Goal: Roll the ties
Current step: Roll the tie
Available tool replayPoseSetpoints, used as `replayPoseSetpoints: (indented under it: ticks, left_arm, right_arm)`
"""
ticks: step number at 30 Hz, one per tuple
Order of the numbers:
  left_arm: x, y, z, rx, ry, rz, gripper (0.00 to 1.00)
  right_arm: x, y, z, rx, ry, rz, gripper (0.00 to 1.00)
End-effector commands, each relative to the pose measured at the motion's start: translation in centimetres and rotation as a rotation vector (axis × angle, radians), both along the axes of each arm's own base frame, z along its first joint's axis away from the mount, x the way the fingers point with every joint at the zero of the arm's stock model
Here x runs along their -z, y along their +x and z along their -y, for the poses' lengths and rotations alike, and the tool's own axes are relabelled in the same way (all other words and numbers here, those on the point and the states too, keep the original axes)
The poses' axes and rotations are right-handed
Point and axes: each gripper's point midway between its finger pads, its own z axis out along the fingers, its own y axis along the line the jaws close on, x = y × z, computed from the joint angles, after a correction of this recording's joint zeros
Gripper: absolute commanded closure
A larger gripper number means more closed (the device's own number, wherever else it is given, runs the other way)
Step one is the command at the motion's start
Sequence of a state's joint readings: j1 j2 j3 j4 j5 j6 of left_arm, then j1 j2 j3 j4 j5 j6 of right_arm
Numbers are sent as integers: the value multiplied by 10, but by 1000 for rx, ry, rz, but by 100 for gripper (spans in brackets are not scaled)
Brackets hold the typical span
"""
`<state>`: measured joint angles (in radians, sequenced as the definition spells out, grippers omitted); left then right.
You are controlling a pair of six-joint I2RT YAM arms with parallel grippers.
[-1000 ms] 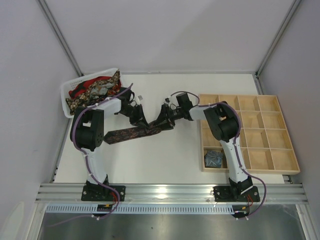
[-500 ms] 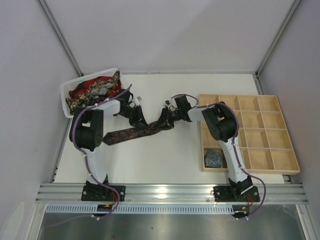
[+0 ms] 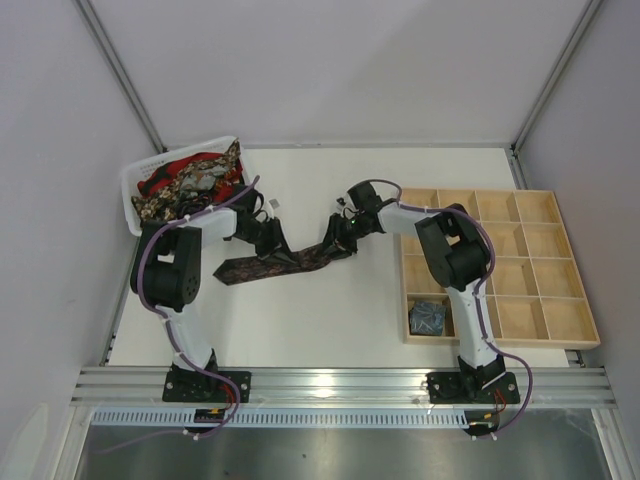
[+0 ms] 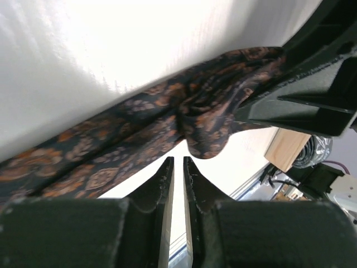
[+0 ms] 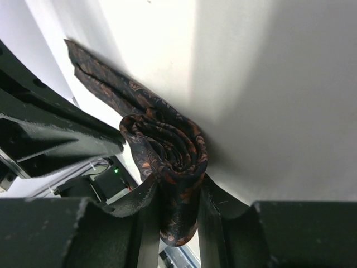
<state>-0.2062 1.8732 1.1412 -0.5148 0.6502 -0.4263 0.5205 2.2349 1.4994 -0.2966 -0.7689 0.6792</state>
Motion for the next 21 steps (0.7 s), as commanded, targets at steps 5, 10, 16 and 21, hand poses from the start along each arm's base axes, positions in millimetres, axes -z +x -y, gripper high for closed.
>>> replayPoseSetpoints:
  ticks: [5, 10, 16, 21]
  left_arm:
    - [10, 15, -15, -86, 121, 15, 87]
    - [29, 12, -25, -125, 204, -32, 89]
    - [45, -3, -26, -142, 238, -86, 89]
    - [51, -10, -27, -145, 243, -109, 89]
  right_arm:
    - [-1, 3, 22, 22, -147, 28, 100]
    - [-3, 5, 33, 13, -228, 51, 100]
    - [-18, 16, 32, 50, -133, 64, 100]
    - [-34, 30, 23, 158, 139, -35, 100]
